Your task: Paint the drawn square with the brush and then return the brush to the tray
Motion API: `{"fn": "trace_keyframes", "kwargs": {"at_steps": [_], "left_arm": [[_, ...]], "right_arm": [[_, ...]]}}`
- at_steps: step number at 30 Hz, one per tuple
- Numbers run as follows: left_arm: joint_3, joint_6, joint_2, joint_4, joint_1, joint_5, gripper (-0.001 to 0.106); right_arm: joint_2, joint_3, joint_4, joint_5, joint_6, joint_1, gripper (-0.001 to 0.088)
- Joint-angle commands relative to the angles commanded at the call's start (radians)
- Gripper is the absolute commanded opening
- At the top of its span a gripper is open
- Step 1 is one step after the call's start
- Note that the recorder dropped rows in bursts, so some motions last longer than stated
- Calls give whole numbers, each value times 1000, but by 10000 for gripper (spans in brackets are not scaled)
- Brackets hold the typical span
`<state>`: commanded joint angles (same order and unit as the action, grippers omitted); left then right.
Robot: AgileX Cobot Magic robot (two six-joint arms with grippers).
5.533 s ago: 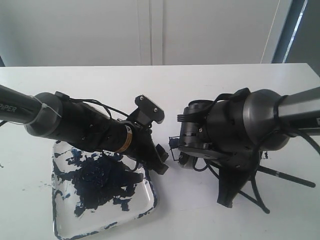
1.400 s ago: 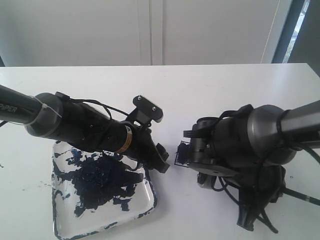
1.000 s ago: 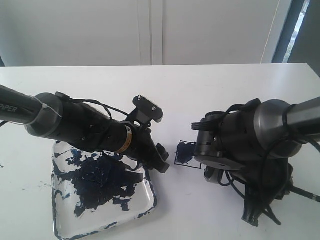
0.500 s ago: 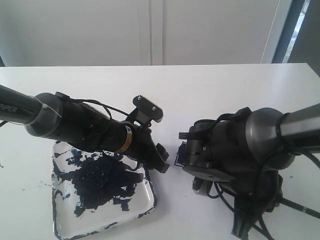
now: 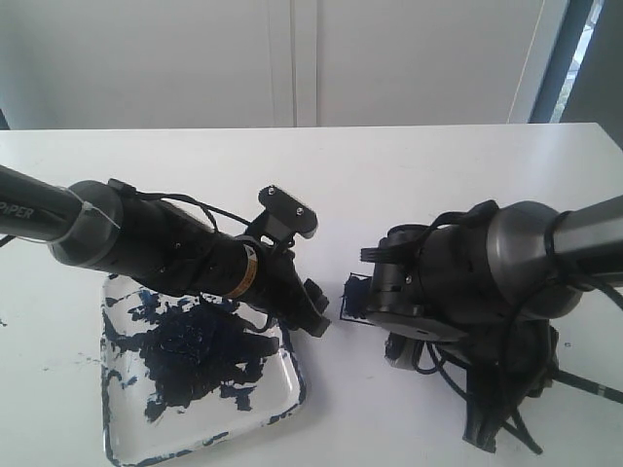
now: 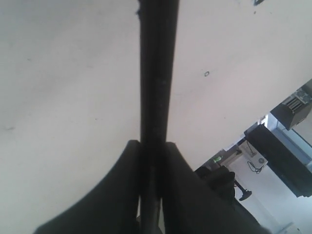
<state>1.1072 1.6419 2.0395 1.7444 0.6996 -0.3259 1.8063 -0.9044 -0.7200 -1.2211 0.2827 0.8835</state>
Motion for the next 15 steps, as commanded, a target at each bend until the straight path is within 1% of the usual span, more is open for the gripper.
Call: {"fn": "trace_keyframes", "kwargs": {"at_steps": [4, 9, 12, 15], "left_arm": [[0, 0, 0, 0, 0, 0, 659], [0, 0, 0, 0, 0, 0, 659], [0, 0, 0, 0, 0, 4, 659], [0, 0, 0, 0, 0, 4, 659]], "right_arm": [[0, 0, -13, 0, 9, -17, 0], [0, 0, 11, 0, 9, -17, 0], [0, 0, 41, 0, -8, -5, 0], [-2, 0, 57, 0, -18, 20, 0]]}}
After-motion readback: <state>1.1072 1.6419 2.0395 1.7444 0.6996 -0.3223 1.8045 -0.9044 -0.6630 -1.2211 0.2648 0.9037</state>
